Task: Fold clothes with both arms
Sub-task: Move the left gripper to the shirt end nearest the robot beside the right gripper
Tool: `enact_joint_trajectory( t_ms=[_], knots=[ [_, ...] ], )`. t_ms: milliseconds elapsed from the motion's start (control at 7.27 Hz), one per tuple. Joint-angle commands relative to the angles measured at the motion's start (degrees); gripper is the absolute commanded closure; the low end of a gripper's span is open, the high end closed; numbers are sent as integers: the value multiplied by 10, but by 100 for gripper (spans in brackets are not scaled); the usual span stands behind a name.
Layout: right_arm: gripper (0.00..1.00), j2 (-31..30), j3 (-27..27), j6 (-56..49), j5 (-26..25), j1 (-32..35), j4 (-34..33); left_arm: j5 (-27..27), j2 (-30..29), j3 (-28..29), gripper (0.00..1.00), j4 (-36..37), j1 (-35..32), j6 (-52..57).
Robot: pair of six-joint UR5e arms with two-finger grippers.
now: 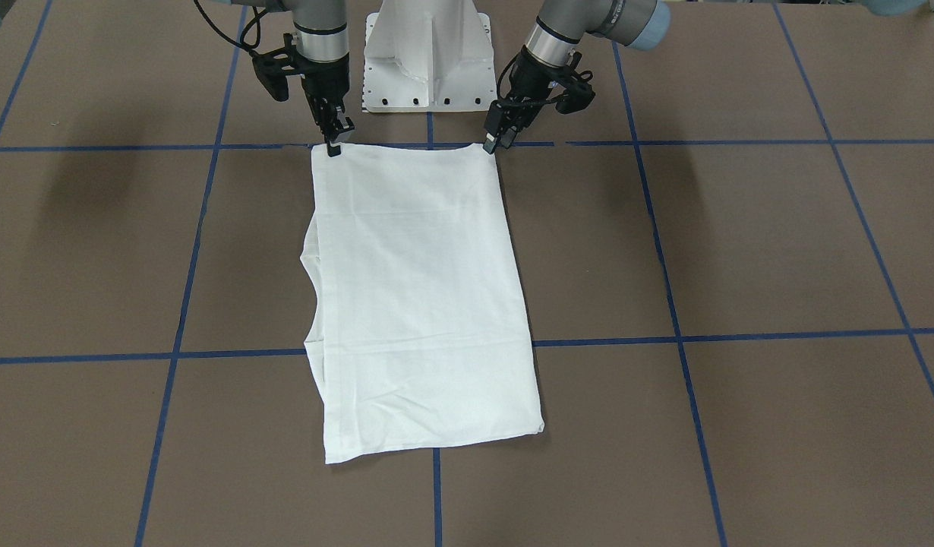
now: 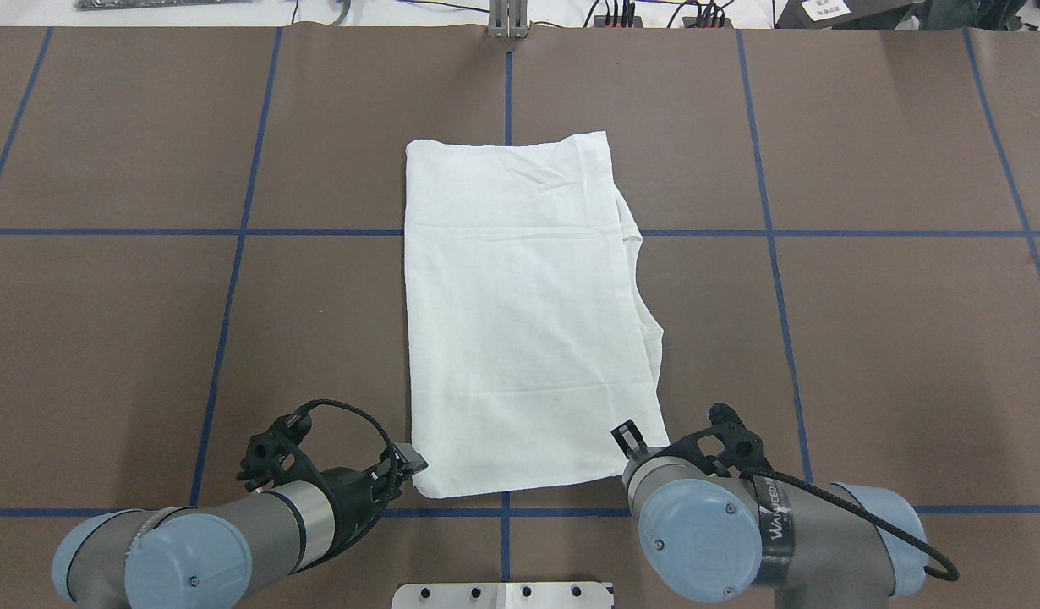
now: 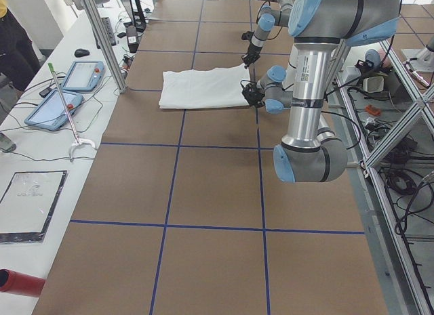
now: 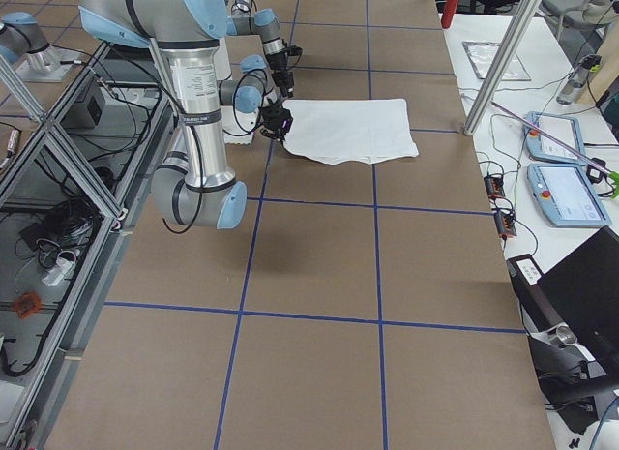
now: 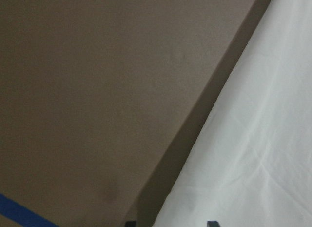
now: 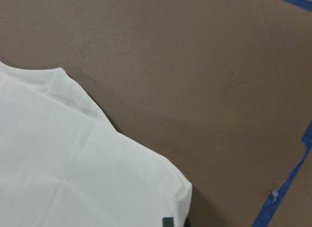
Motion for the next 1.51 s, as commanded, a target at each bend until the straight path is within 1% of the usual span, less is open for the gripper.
enact_joint_trajectory(
  t_ms=[0, 138, 275, 413, 550, 825, 963, 1100, 1238, 1375],
  knots=[
    [100, 0, 0, 0, 0, 0, 0, 0, -29, 27, 43, 11, 3, 0],
    [100, 0, 0, 0, 0, 0, 0, 0, -39, 39, 43, 15, 3, 0],
    [100, 0, 0, 0, 0, 0, 0, 0, -34, 43, 47, 15, 3, -1],
    [100, 0, 0, 0, 0, 0, 0, 3, -36, 41, 87, 15, 3, -17],
    [100, 0, 0, 0, 0, 0, 0, 4, -36, 36, 100, 14, 3, -17],
    [100, 0, 1, 0, 0, 0, -9, 2, -34, 17, 100, 14, 3, -14],
    [100, -1, 10, 1, 0, -10, -16, -2, -29, -20, 100, 15, 3, -13],
    [100, -6, 42, 16, -1, -35, -45, -2, -20, -47, 100, 15, 3, -14],
    [100, -5, 98, 25, -2, -51, -105, -2, -15, -69, 100, 15, 8, -15],
    [100, 2, 160, 25, -2, -53, -170, -16, -14, -112, 100, 22, 8, -15]
  ],
)
